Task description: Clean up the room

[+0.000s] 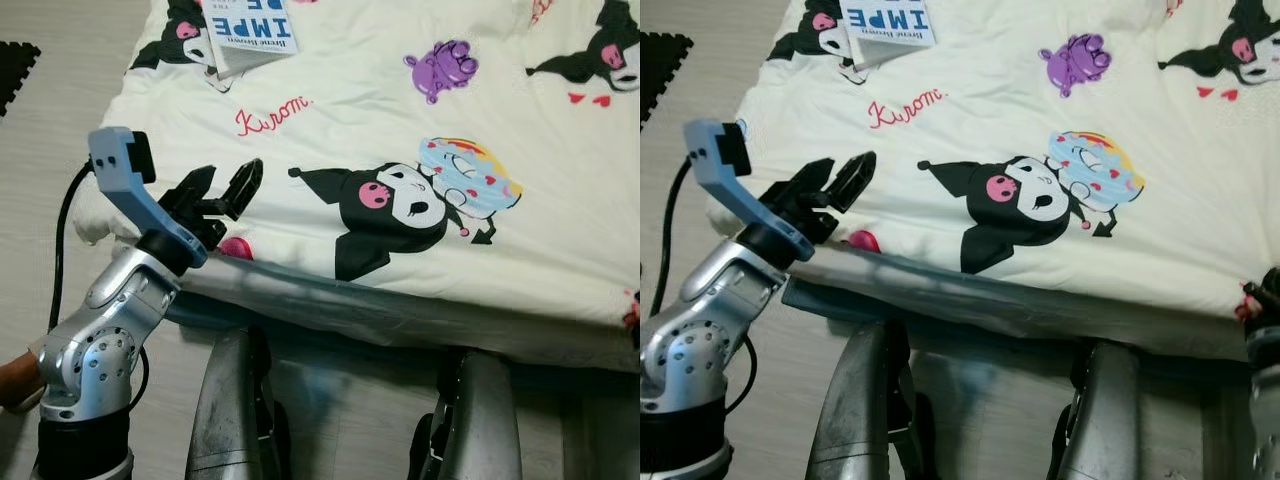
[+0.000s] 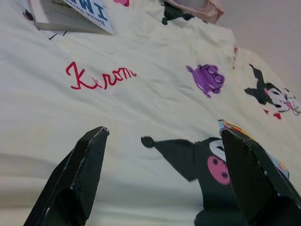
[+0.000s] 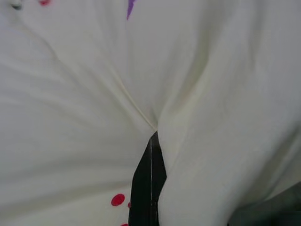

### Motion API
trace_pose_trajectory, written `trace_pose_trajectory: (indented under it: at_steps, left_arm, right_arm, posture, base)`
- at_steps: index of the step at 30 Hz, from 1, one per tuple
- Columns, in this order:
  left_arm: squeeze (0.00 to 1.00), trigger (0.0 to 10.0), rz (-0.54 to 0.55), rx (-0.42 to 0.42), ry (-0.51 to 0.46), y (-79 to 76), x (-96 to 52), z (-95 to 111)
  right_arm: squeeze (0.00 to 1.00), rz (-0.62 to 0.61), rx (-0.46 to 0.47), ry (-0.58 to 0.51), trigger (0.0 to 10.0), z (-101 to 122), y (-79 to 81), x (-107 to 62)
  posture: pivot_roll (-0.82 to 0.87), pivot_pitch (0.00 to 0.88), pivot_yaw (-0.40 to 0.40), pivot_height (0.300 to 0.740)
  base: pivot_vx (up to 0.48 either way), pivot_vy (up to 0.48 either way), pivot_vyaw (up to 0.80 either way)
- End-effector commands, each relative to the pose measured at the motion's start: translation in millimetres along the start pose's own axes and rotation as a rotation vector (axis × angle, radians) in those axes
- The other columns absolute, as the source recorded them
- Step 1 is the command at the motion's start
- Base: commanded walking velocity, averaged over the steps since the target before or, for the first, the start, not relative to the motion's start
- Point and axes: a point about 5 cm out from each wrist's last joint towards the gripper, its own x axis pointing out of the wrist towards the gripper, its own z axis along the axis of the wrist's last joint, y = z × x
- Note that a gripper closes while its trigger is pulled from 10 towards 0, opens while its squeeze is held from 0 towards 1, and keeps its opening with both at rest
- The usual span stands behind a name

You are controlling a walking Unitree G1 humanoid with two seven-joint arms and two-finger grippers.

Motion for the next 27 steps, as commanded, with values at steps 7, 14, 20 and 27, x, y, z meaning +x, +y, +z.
trace_pose_trajectory:
  at_steps: [7,14,20,27]
  left_arm:
    - [0.0,10.0,0.006,0.003,0.007,3.3,-3.7,-5.5]
    - [0.0,10.0,0.003,0.007,0.005,3.3,-3.1,-6.6]
    - [0.0,10.0,-0.006,0.012,0.0,2.4,-0.5,-7.7]
    - [0.0,10.0,-0.006,0.017,-0.004,3.5,-0.6,-6.7]
  right_arm:
    - [0.0,-0.109,-0.011,0.114,0.0,-22.7,-13.1,-14.0]
    - [0.0,-0.09,-0.033,0.184,10.0,-42.0,-3.8,-12.1]
    - [1.0,-0.029,-0.027,0.158,10.0,-56.8,21.4,9.0]
    - [1.0,-0.092,-0.162,0.116,10.0,-44.7,15.1,10.1]
  posture:
    - [-0.05,0.429,0.059,0.482]
    - [-0.05,0.429,0.06,0.482]
    - [-0.03,0.407,0.068,0.482]
    - [-0.03,0.399,0.064,0.482]
  base:
    - [0.0,0.0,0.0]
    - [0.0,0.0,0.0]
    - [0.0,0.0,0.0]
    - [0.0,0.0,0.0]
